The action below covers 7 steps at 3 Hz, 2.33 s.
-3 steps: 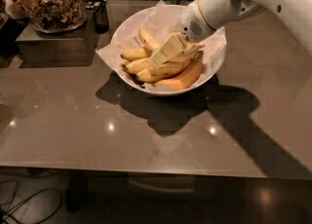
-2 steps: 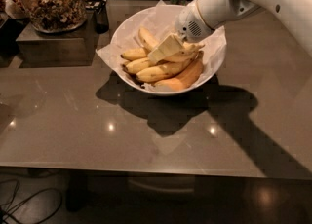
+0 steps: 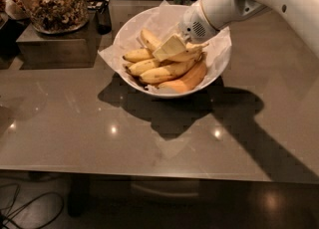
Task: Pick banana from white bowl
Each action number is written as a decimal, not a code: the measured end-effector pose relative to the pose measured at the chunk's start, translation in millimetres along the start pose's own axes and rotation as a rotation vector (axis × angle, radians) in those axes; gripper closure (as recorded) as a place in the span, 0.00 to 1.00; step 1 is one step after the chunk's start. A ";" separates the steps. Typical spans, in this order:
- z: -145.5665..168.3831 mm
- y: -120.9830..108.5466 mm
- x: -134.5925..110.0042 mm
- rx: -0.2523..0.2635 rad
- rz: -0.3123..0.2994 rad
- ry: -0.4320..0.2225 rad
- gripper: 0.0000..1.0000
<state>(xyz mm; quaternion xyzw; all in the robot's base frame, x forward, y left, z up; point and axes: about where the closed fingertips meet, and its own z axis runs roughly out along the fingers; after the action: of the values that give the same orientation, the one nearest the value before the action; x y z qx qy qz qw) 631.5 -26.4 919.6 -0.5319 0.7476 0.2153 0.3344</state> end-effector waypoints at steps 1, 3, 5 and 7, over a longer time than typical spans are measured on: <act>-4.4 3.3 -8.4 -0.007 -0.032 0.012 1.00; -46.2 33.2 -31.7 -0.087 -0.133 0.161 1.00; -75.3 111.4 -26.4 -0.225 -0.194 -0.110 1.00; -106.9 139.5 -0.3 -0.151 -0.176 -0.331 1.00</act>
Offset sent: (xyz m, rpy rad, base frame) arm -0.0329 0.0115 0.0724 -0.2971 -0.0105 0.1792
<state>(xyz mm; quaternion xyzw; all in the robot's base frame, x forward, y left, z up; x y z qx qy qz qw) 471.5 -51.0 988.2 -0.5760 0.6150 0.3251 0.4293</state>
